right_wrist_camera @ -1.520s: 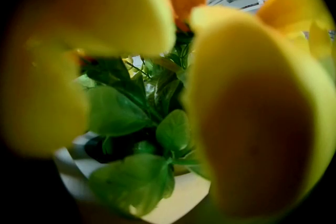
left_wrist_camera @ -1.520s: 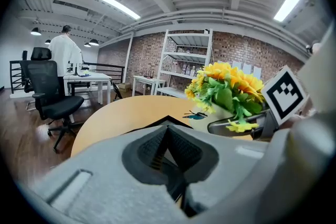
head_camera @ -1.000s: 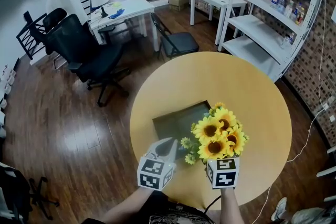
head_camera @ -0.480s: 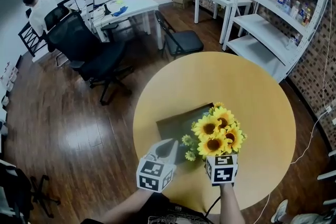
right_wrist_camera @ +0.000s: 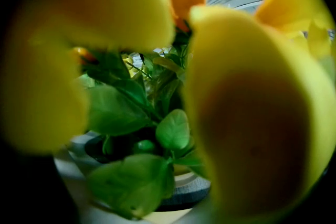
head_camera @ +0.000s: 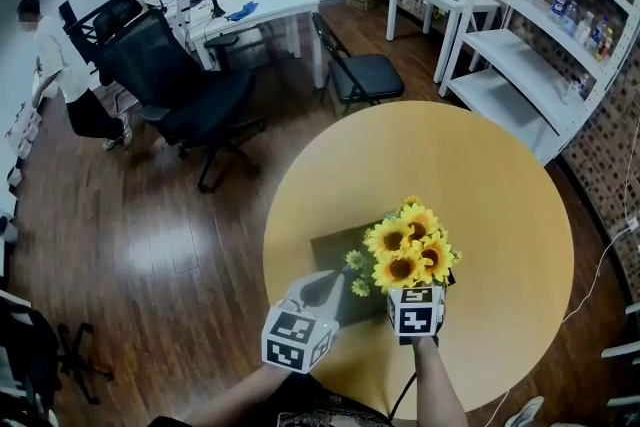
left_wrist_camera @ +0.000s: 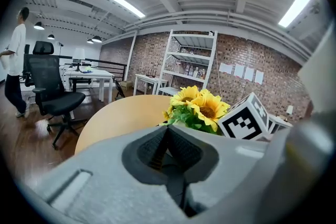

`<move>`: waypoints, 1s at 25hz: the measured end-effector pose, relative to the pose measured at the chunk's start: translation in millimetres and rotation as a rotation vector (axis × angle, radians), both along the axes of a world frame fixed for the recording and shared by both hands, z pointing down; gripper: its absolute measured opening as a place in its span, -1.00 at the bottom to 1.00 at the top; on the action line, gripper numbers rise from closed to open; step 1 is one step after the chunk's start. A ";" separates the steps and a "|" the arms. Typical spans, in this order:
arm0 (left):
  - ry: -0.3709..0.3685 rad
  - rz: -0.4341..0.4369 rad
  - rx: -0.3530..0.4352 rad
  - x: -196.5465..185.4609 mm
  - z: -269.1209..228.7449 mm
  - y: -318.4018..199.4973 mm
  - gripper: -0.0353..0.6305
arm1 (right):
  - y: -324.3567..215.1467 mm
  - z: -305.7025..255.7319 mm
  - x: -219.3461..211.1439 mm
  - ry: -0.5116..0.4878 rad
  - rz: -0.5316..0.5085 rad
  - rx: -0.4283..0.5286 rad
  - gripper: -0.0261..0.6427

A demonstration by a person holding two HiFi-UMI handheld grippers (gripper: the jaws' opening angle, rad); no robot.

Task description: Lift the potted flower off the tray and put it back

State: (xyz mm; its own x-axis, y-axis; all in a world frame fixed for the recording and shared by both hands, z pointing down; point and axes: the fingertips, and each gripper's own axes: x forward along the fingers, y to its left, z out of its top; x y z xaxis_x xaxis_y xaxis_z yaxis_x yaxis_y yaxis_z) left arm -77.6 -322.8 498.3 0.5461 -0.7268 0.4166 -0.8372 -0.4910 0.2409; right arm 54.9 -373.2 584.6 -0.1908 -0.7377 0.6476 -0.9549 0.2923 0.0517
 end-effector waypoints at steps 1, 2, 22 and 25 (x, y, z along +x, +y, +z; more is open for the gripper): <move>-0.002 -0.001 -0.004 -1.8 1.7 -0.9 -0.88 | -3.6 4.8 -1.1 0.004 0.000 -0.006 0.59; -0.004 -0.002 -0.008 -3.8 3.5 -1.8 -0.88 | -7.0 9.3 -2.2 0.008 -0.001 -0.011 0.58; -0.023 -0.015 -0.045 -16.6 19.8 -15.1 -0.88 | -35.9 45.4 -18.3 -0.021 -0.011 -0.071 0.59; -0.027 -0.016 -0.049 -14.9 19.8 -11.0 -0.88 | -31.0 47.2 -17.4 -0.020 -0.018 -0.097 0.59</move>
State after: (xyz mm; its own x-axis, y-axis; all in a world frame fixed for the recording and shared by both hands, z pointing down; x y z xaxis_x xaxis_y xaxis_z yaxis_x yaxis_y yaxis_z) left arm -92.5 -333.7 518.1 0.5223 -0.7137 0.4667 -0.8516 -0.4652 0.2417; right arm 37.6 -404.2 631.8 -0.2172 -0.6683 0.7115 -0.9501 0.3119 0.0030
